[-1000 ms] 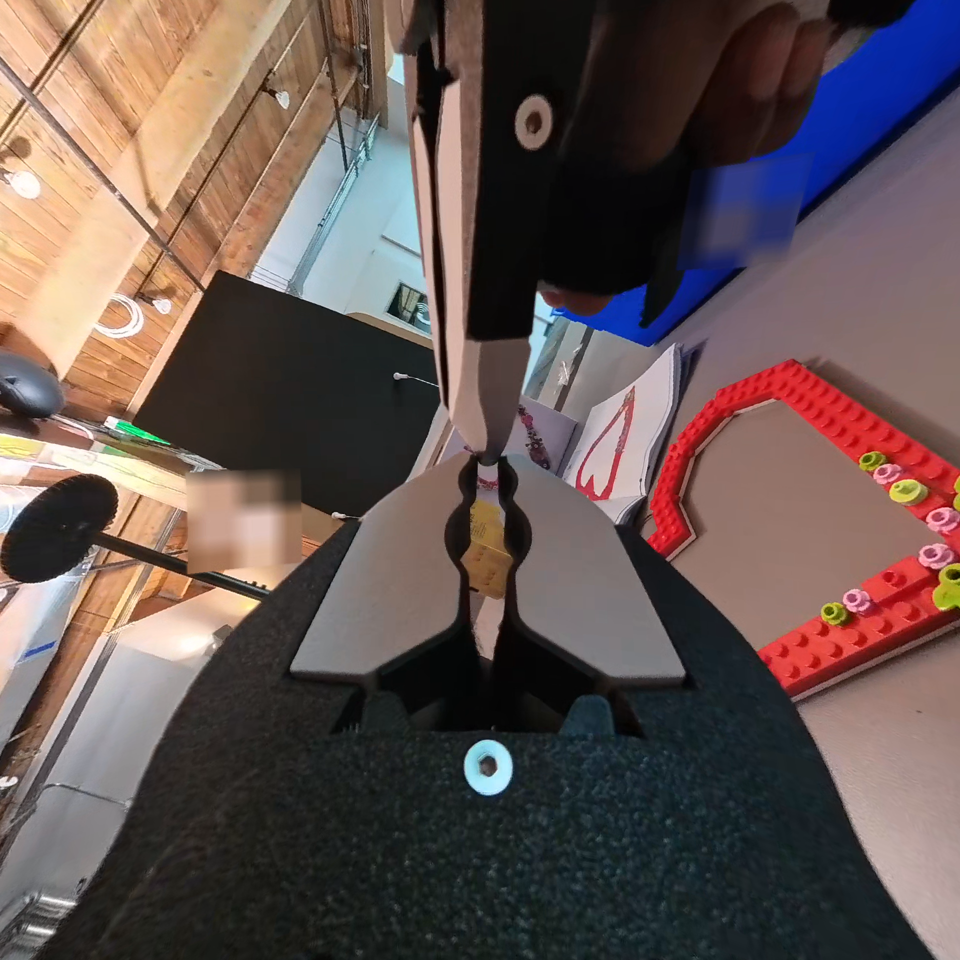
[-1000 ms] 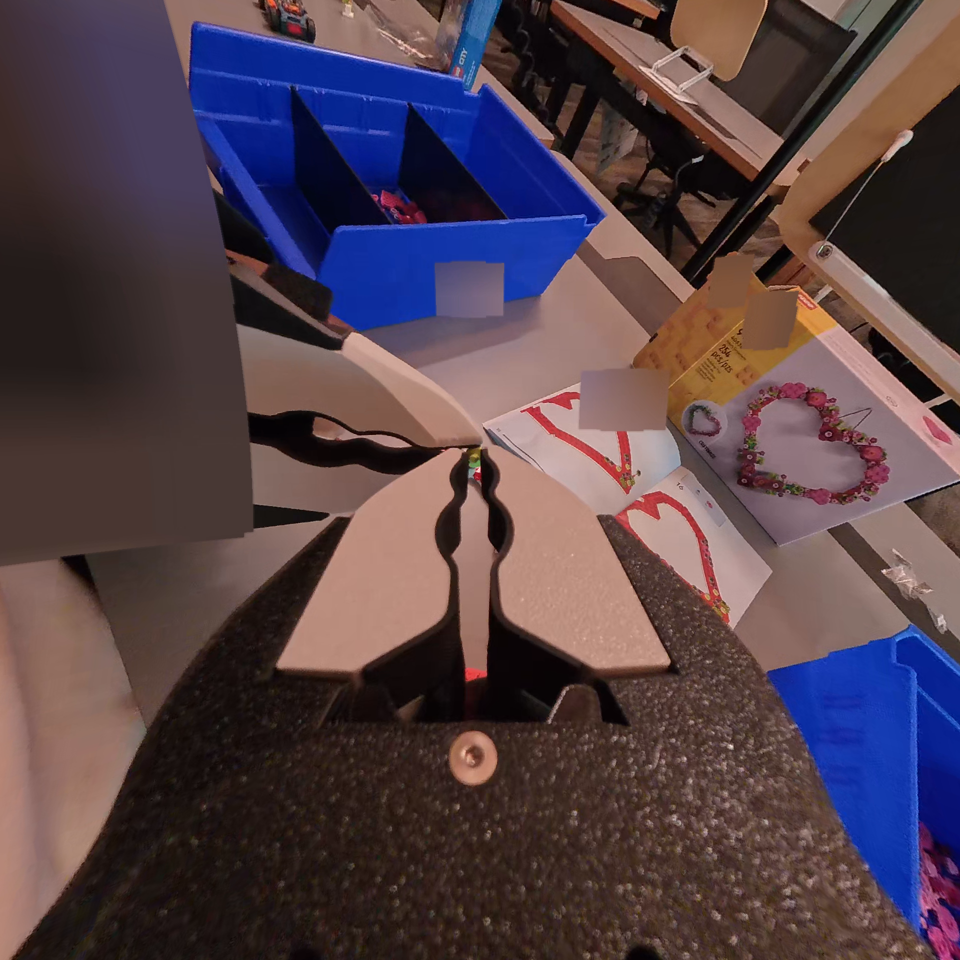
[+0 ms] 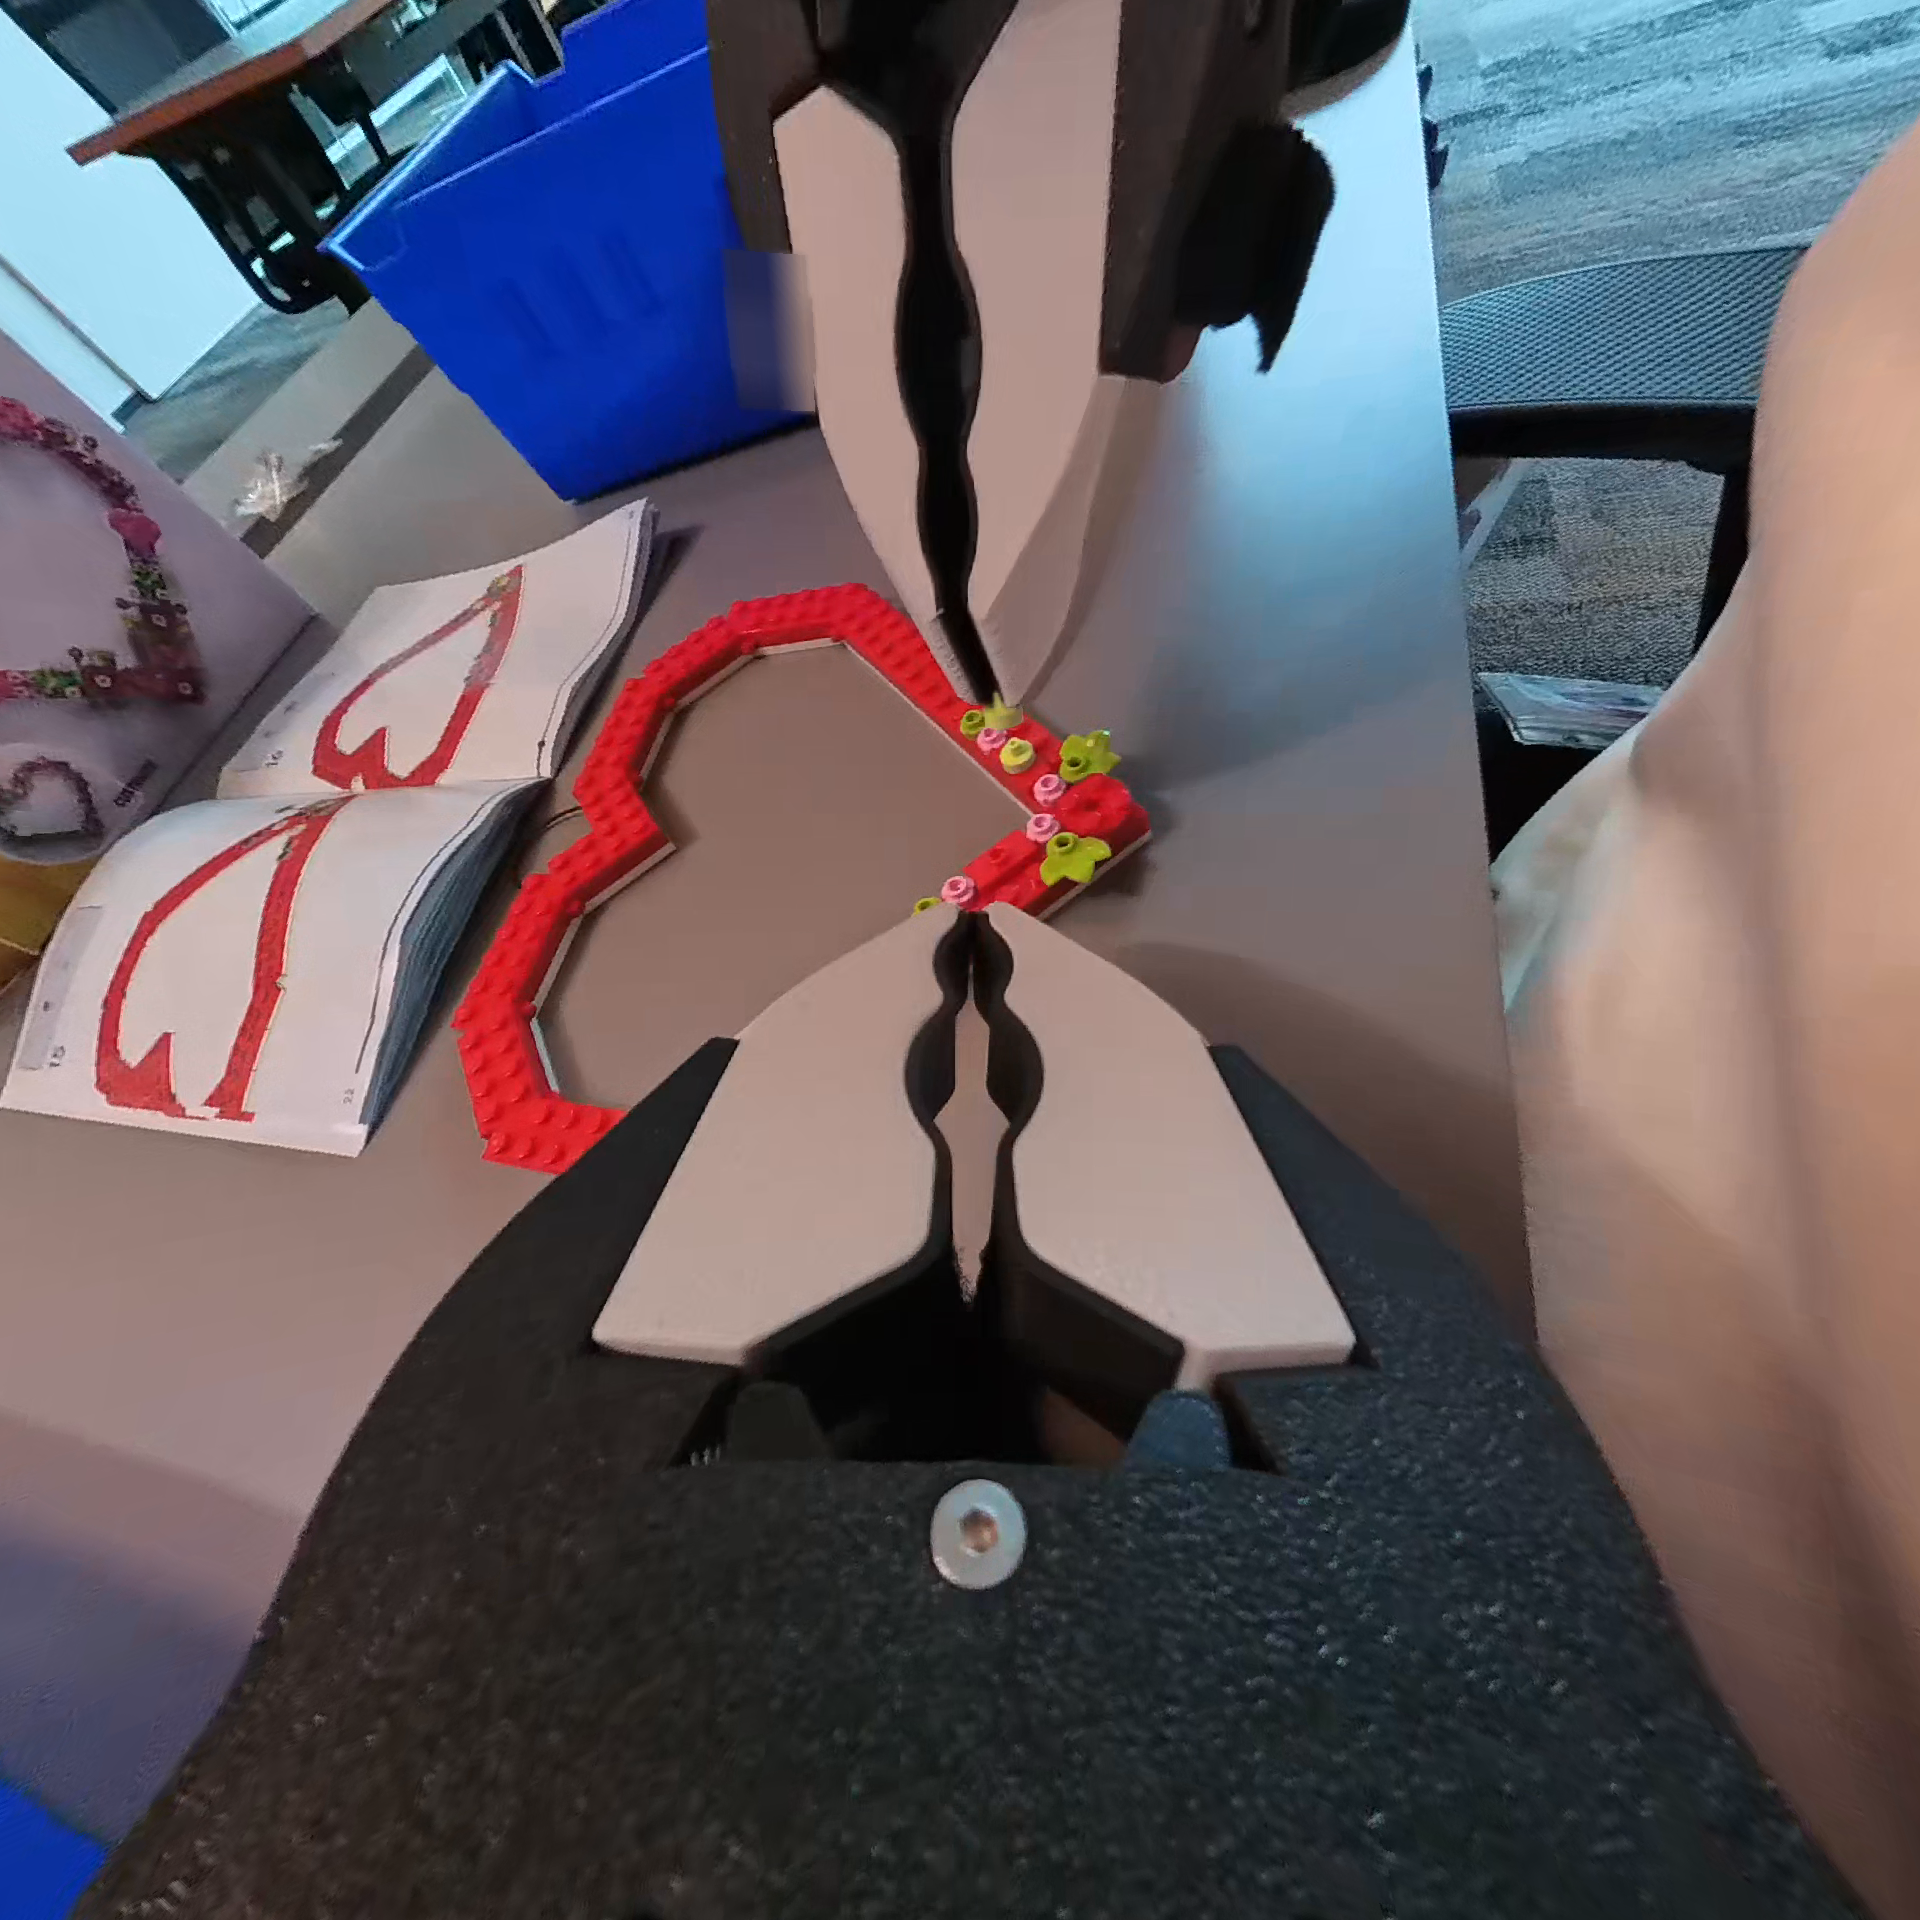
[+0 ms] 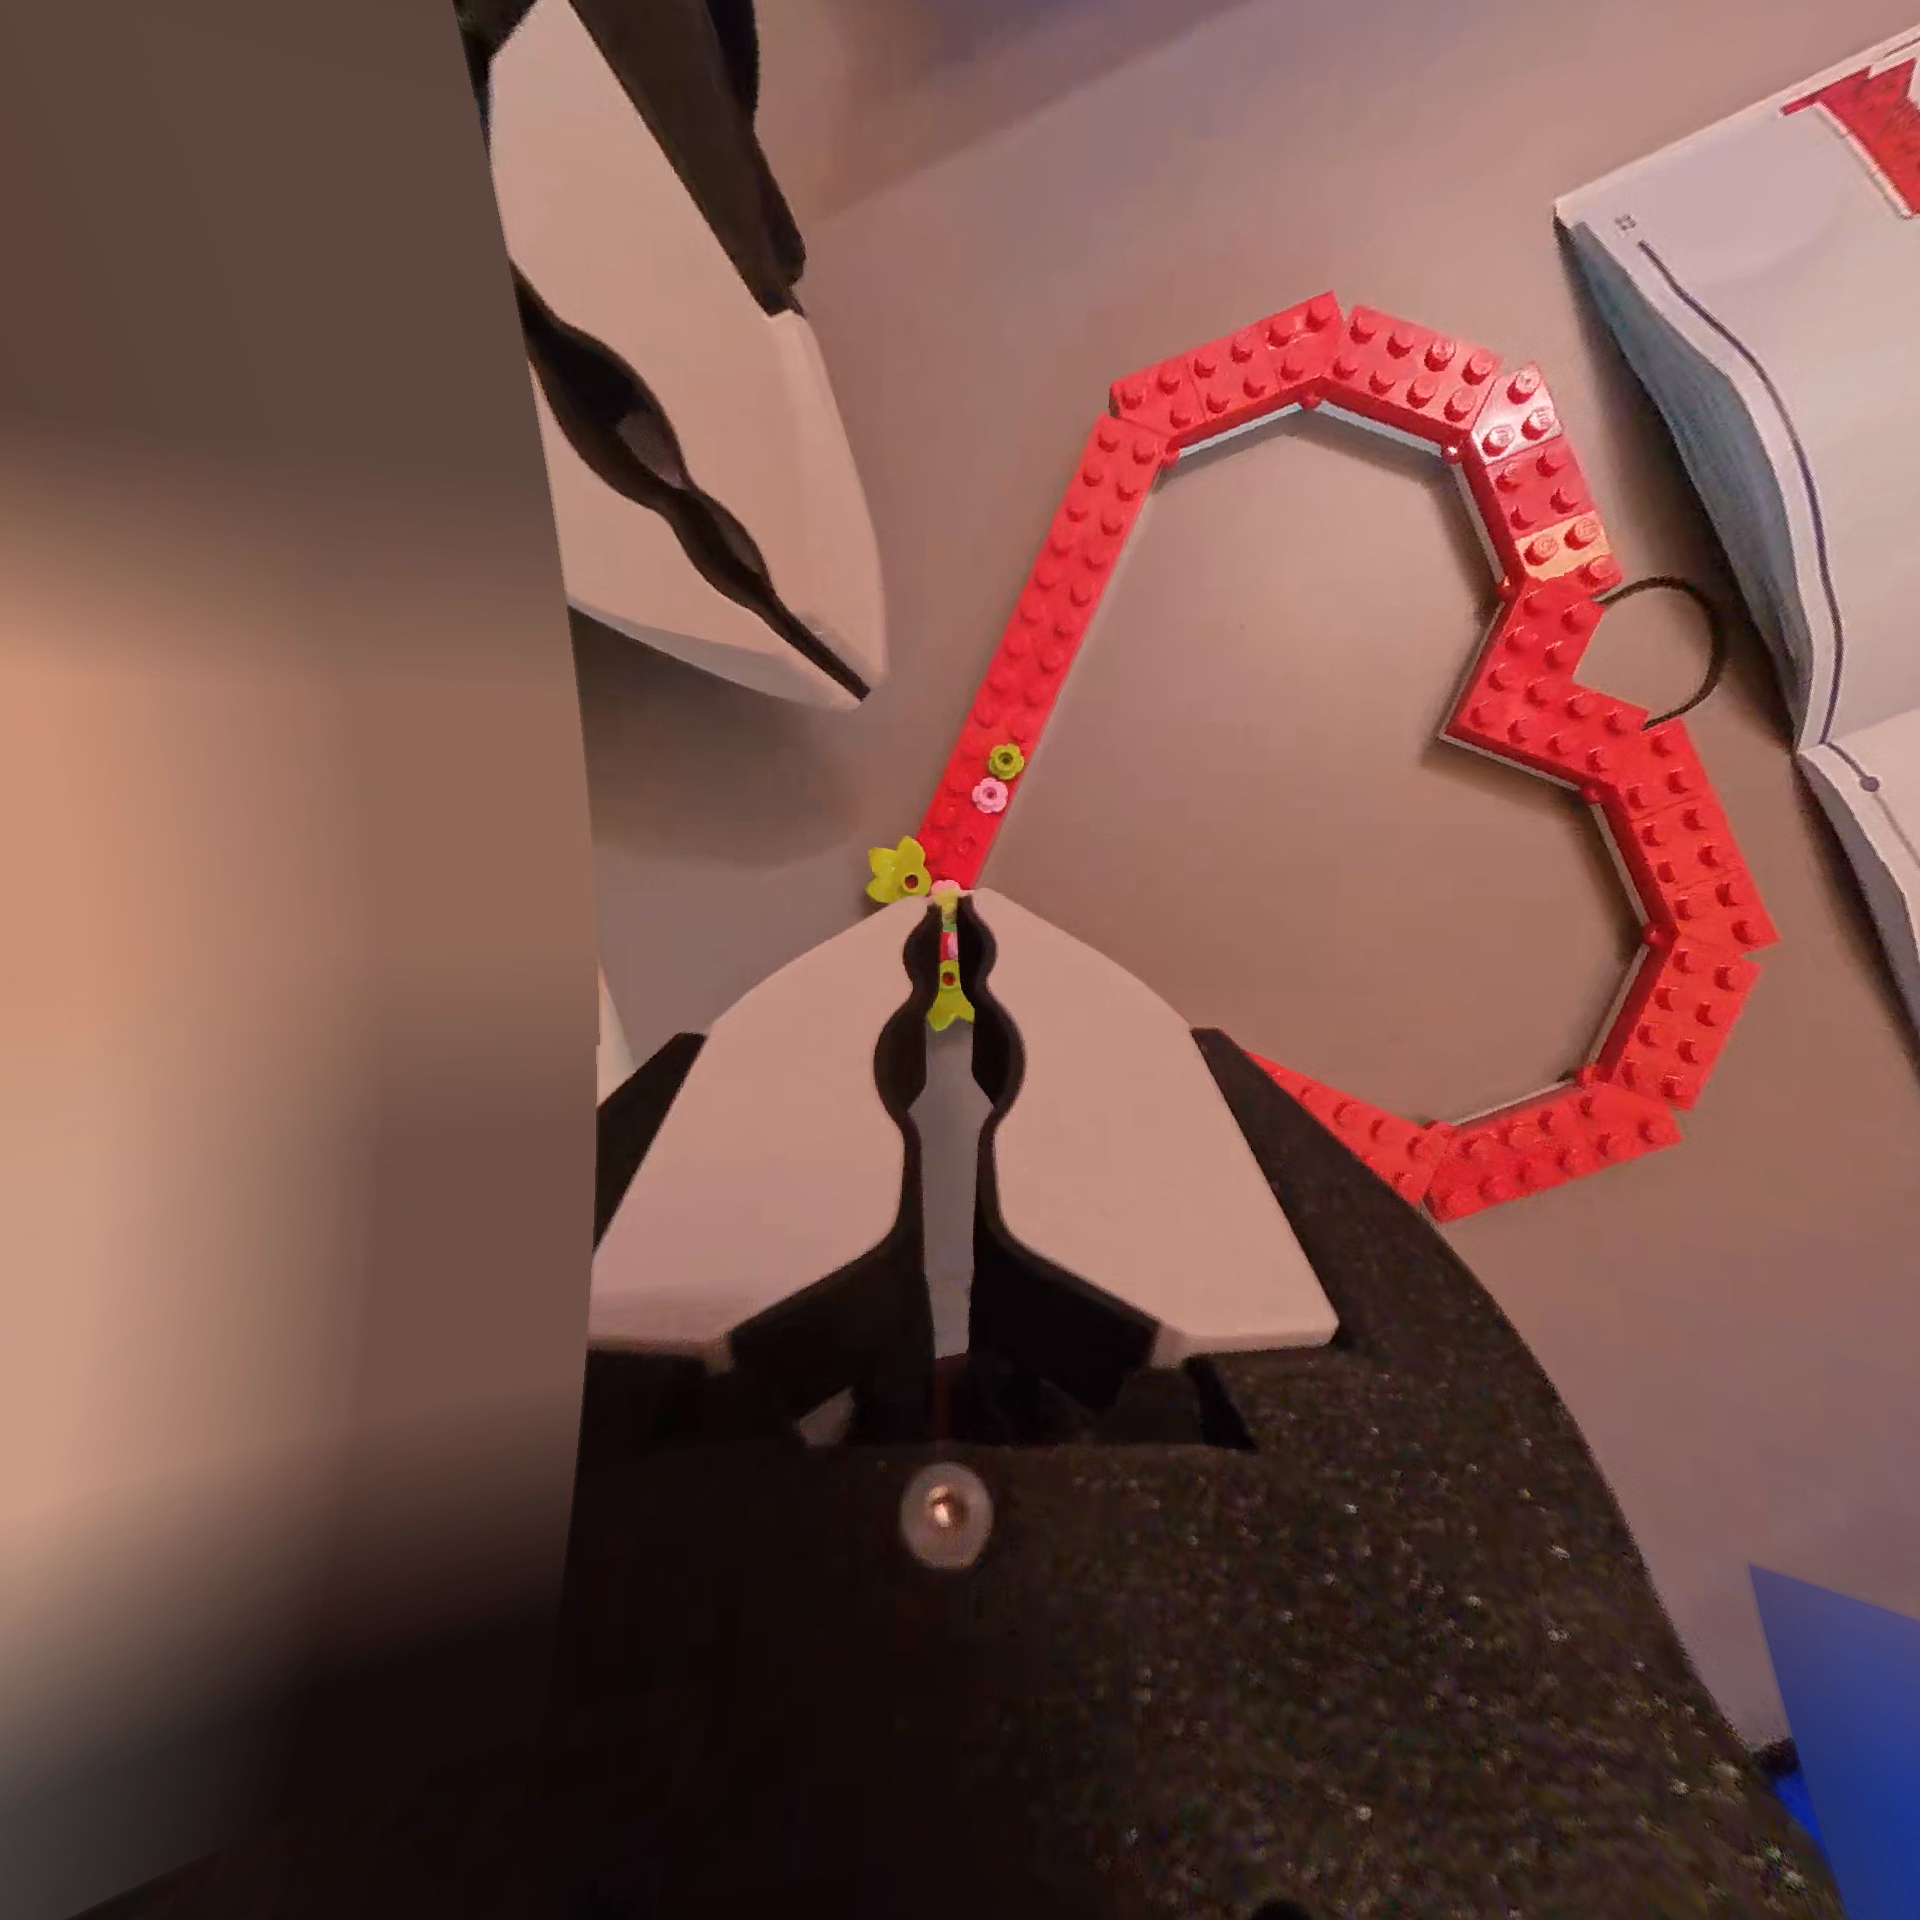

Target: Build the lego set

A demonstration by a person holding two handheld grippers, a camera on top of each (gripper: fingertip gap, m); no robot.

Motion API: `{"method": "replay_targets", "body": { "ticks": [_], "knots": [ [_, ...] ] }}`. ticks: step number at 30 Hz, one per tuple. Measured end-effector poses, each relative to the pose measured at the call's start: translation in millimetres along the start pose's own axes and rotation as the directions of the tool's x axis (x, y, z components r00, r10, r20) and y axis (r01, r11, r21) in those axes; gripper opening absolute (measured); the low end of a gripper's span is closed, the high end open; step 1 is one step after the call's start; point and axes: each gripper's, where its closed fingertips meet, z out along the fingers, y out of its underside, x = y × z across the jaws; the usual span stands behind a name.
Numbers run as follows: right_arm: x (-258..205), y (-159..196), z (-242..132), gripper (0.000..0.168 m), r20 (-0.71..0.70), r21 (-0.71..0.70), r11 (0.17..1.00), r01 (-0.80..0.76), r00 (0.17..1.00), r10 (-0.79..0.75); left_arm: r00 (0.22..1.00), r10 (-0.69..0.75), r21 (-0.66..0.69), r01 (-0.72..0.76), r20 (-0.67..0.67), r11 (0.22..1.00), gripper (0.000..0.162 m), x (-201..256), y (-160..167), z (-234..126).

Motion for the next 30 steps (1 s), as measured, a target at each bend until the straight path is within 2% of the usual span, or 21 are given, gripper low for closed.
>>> {"method": "replay_targets", "body": {
  "ticks": [7,23,30],
  "knots": [
    [0,-1,18,0.003,-0.015,-0.047,0.999,0.022,1.000,-0.023,0.997,0.072,-0.022,-0.071,0.033,0.997,0.001,-2,8,-6],
    [3,2,30,0.003,-0.040,-0.166,0.986,0.028,0.999,-0.035,0.997,0.067,-0.050,-0.065,0.032,0.997,0.001,-5,15,-12],
    [4,3,31,0.003,-0.081,-0.313,0.949,0.035,0.995,-0.063,0.997,0.065,-0.039,-0.064,0.030,0.997,0.000,-5,14,-13]
  ]
}}
